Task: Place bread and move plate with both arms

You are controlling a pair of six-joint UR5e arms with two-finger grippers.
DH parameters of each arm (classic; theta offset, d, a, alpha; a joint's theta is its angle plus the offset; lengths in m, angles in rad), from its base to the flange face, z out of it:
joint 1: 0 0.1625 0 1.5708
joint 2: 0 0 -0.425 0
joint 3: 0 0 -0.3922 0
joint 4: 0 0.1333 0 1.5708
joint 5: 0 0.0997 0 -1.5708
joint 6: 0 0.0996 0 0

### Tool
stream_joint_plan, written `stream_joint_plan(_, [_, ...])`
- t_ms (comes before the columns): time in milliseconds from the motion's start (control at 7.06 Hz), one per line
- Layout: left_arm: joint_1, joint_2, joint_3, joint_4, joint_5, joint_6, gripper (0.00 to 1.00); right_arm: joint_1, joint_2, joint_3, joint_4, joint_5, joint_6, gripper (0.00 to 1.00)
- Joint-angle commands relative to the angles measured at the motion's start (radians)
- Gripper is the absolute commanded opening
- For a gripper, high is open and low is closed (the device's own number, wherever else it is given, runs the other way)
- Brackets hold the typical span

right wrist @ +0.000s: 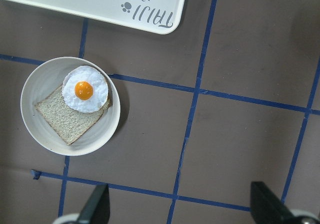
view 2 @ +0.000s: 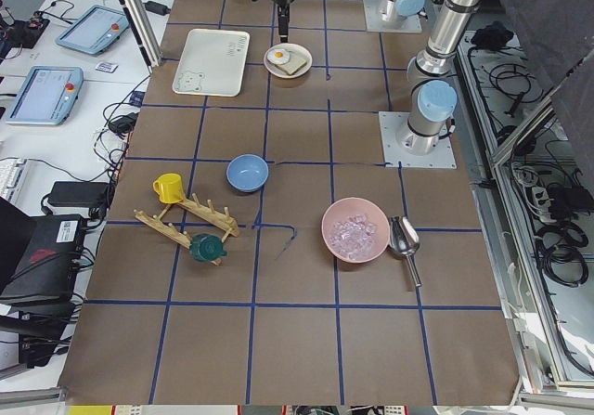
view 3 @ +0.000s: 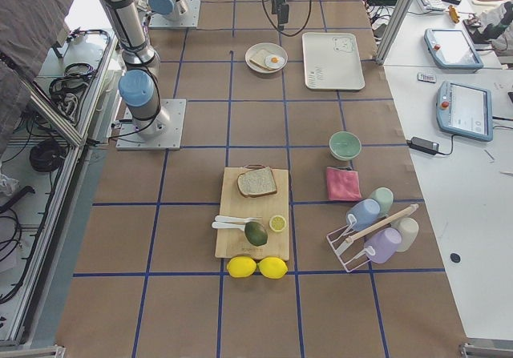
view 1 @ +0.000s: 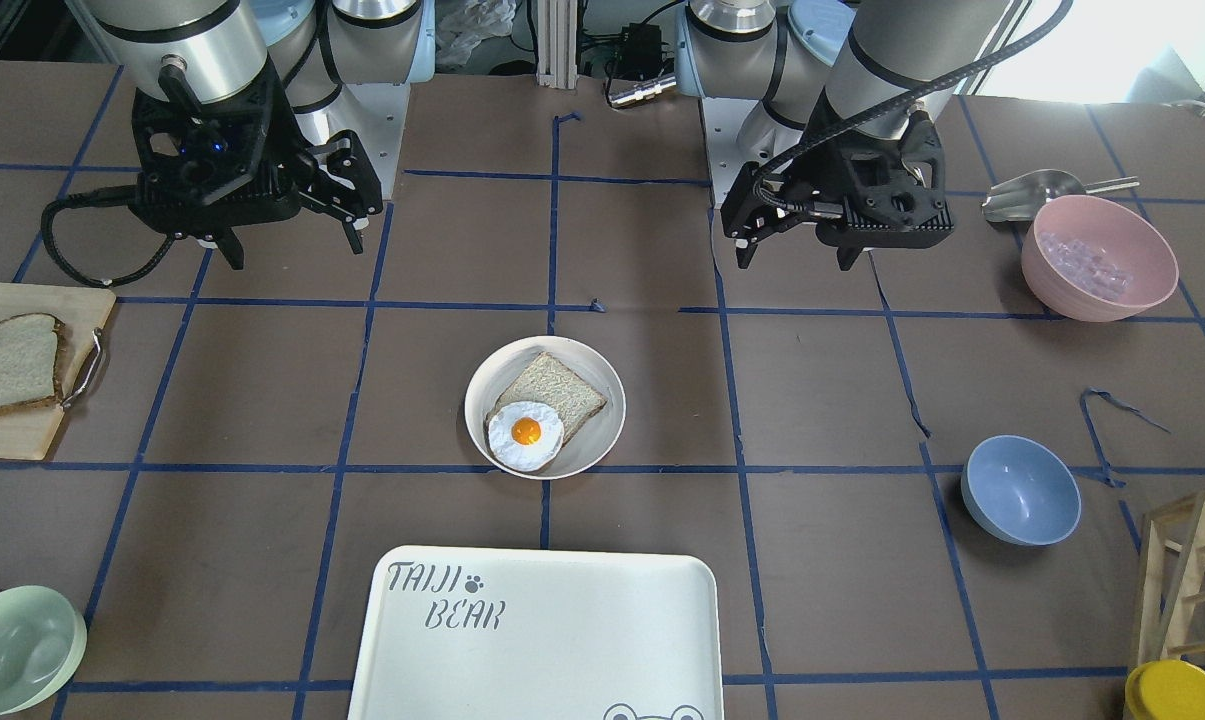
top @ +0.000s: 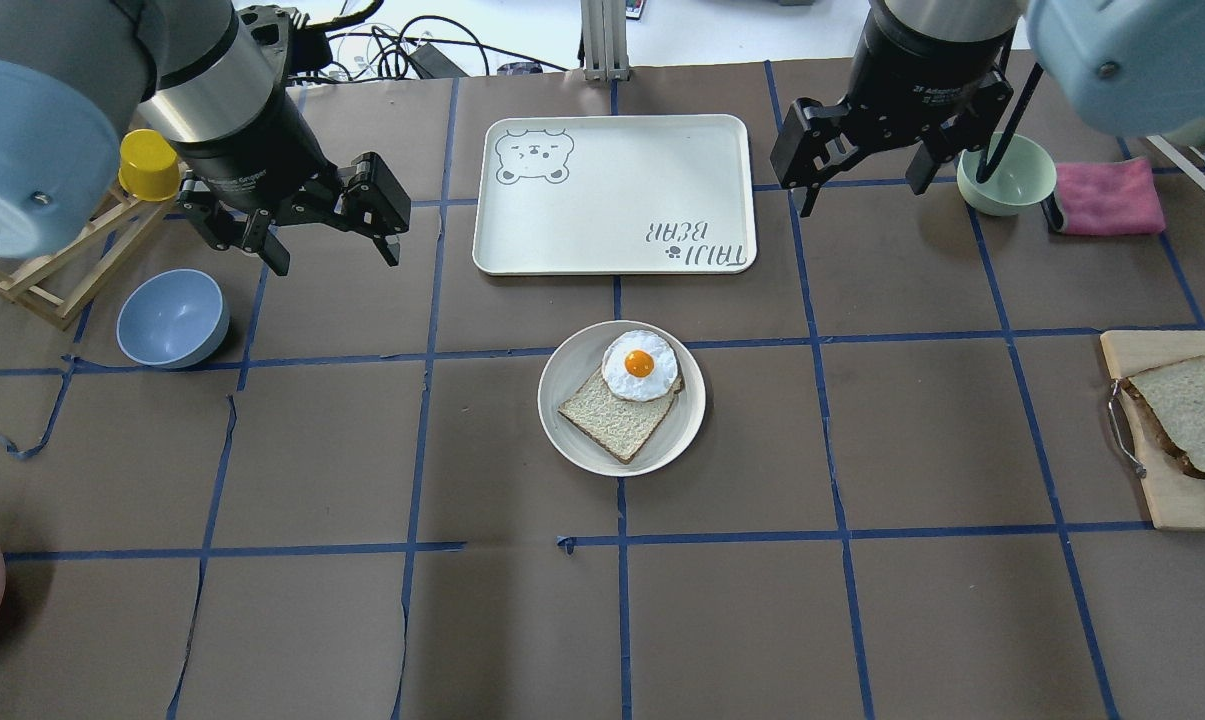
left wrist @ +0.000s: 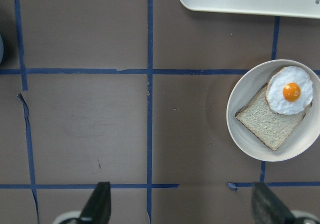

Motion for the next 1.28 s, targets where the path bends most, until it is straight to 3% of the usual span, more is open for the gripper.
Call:
stream_joint_plan(0, [0.000,0.003,0.004,0.013,0.008,-0.012,0.99,-0.016,0.017,0.002,0.004,0.007,0.012,1.00])
stream_joint_plan(1133, [0.003,0.005,0.015,0.013,0.008,-0.003,1.00,-0.035,0.019,0.003,-0.014,-0.002,0.070,0.94])
